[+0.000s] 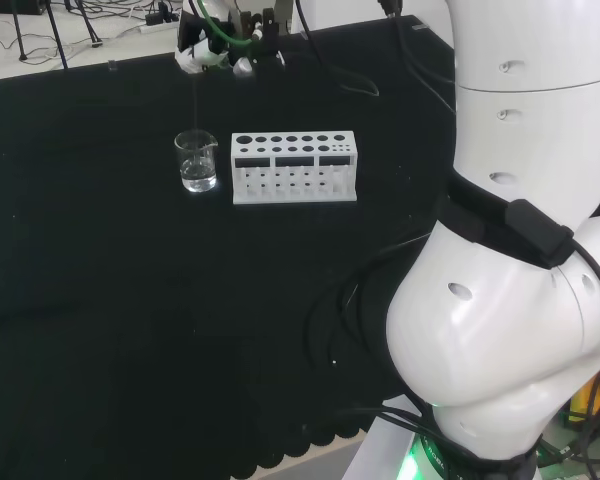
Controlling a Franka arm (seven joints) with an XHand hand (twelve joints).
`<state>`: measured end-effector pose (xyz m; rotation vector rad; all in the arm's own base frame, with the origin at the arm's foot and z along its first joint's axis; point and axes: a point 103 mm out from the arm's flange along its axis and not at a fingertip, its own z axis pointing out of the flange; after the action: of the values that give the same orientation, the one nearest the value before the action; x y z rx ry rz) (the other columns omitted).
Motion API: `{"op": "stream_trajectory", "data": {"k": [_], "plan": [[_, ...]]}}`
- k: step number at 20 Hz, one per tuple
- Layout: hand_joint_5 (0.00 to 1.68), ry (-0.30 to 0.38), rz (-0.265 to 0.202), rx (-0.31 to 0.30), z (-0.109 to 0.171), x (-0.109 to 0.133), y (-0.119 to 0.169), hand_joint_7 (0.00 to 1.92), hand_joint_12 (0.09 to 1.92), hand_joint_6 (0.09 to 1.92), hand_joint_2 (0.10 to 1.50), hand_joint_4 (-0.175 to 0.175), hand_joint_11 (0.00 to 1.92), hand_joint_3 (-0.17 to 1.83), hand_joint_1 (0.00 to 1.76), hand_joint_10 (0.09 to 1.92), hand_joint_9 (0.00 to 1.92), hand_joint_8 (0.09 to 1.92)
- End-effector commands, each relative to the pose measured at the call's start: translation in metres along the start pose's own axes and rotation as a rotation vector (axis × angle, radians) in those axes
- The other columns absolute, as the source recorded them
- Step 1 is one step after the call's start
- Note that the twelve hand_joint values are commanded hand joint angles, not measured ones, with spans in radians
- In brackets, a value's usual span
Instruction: Stir in the beaker to the left of the white test tube rack with the glass rod.
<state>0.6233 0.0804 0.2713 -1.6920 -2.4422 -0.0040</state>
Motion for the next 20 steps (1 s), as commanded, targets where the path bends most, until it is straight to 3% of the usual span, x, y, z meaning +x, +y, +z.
{"op": "stream_trajectory", "data": {"k": [1,6,14,20], "plan": [[1.36,0.012,0.013,-0.028,-0.003,-0.011,-0.014,1.13,0.67,0.09,1.11,-0.175,1.65,-0.17,1.31,0.81,1.63,1.10],[1.36,0.001,0.016,-0.019,-0.002,-0.004,-0.020,1.13,0.67,0.09,1.11,-0.175,1.65,-0.17,1.31,0.81,1.63,1.10],[1.36,0.009,-0.020,-0.003,0.005,0.021,-0.010,1.13,0.67,0.09,1.11,-0.175,1.65,-0.17,1.31,0.82,1.63,1.10],[1.36,-0.001,-0.013,-0.008,-0.003,0.014,0.002,1.13,0.67,0.09,1.11,-0.175,1.65,-0.17,1.31,0.82,1.63,1.10]]}}
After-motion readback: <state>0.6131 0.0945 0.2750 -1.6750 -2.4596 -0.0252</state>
